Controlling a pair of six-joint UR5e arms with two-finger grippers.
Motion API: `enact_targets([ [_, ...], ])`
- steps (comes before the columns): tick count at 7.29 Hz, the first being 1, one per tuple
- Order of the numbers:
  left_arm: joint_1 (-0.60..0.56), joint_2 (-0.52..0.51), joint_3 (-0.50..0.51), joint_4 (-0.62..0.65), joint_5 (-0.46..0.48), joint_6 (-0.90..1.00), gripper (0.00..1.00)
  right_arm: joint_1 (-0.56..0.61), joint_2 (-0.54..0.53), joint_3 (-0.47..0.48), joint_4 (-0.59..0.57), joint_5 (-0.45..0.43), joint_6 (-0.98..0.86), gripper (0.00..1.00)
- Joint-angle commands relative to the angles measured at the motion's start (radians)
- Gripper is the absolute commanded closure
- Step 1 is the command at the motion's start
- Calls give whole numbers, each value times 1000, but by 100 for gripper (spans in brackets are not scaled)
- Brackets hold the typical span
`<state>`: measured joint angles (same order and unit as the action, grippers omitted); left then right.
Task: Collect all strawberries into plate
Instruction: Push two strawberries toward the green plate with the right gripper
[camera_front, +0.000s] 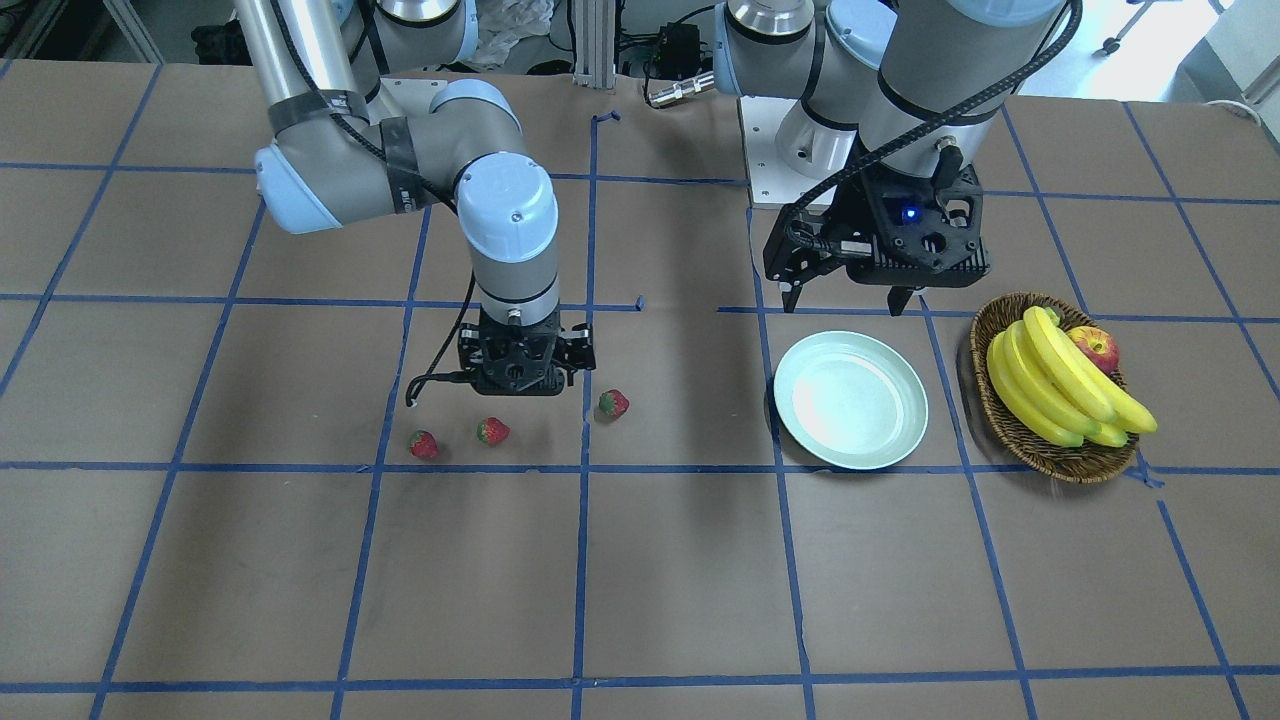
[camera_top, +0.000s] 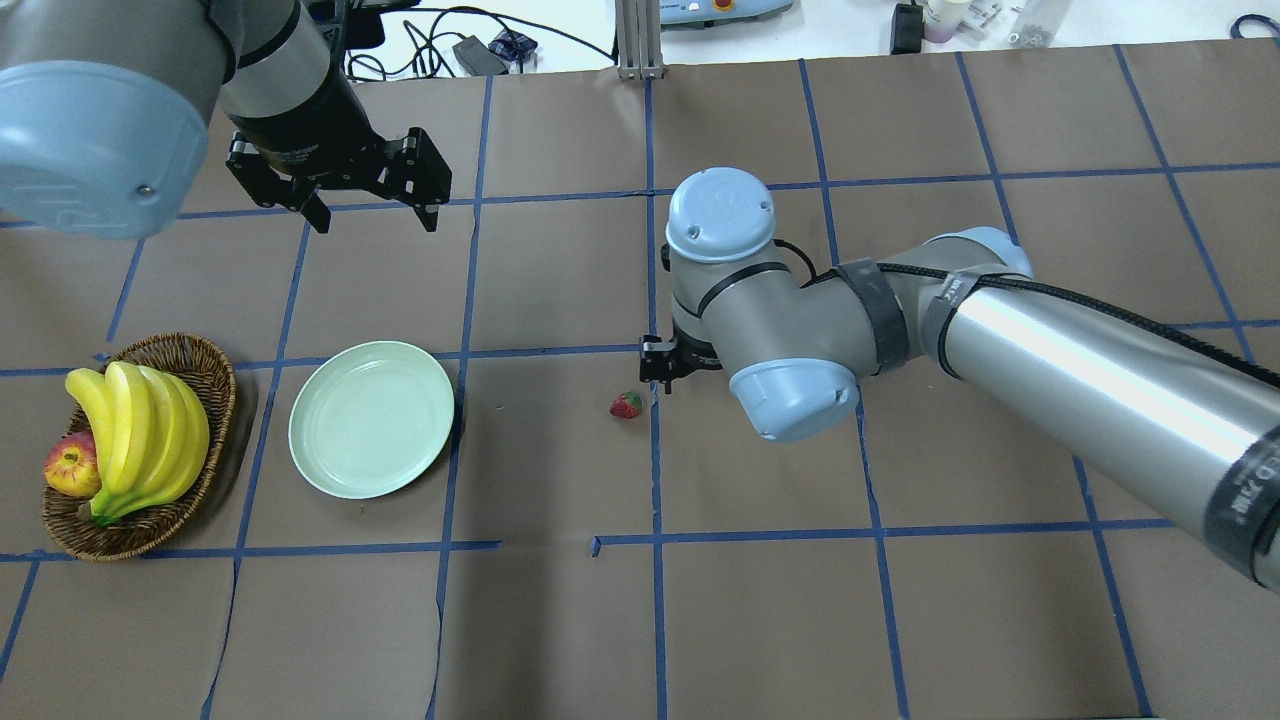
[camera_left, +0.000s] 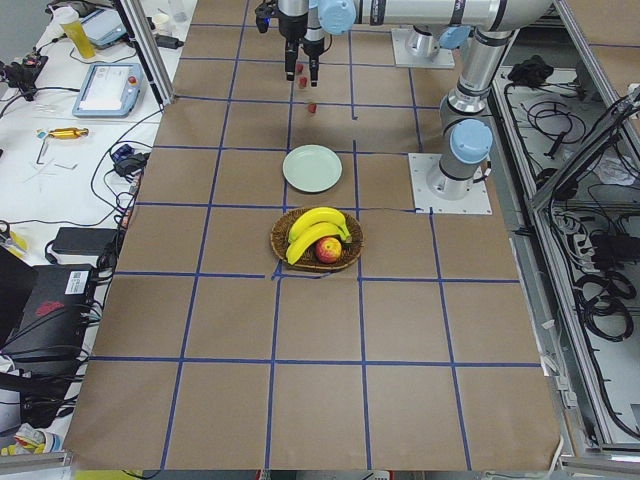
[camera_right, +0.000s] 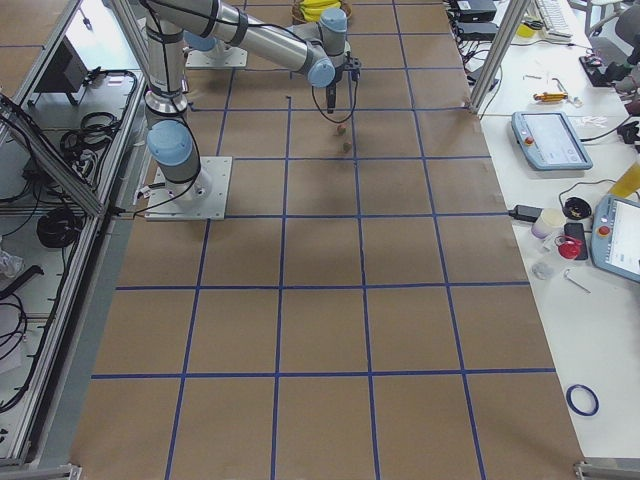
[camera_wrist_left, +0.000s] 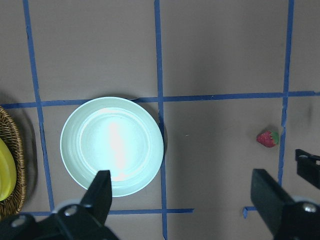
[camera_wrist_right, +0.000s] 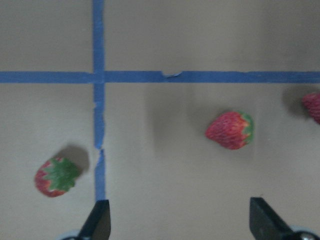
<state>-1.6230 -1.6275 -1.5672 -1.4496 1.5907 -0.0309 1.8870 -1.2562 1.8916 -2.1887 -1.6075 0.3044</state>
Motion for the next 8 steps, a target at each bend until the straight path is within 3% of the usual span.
enact_targets([
  [1,-2,-3,-7,0,0,-1,0,-51,42,4,-3,-57,-50,0],
  [2,-2,-2,-8,0,0,-1,0,-51,76,7,-46,-46,-42,0],
  [6,-2,-2,-7,0,-2,-1,0,-51,118,4,-134,-28,-47,24],
  [7,-2,0,-7,0,-2,-1,0,-51,118,3,-138,-28,-47,71],
  [8,-2,0,-7,0,-2,-1,0,-51,118,1,-138,-28,-41,100],
])
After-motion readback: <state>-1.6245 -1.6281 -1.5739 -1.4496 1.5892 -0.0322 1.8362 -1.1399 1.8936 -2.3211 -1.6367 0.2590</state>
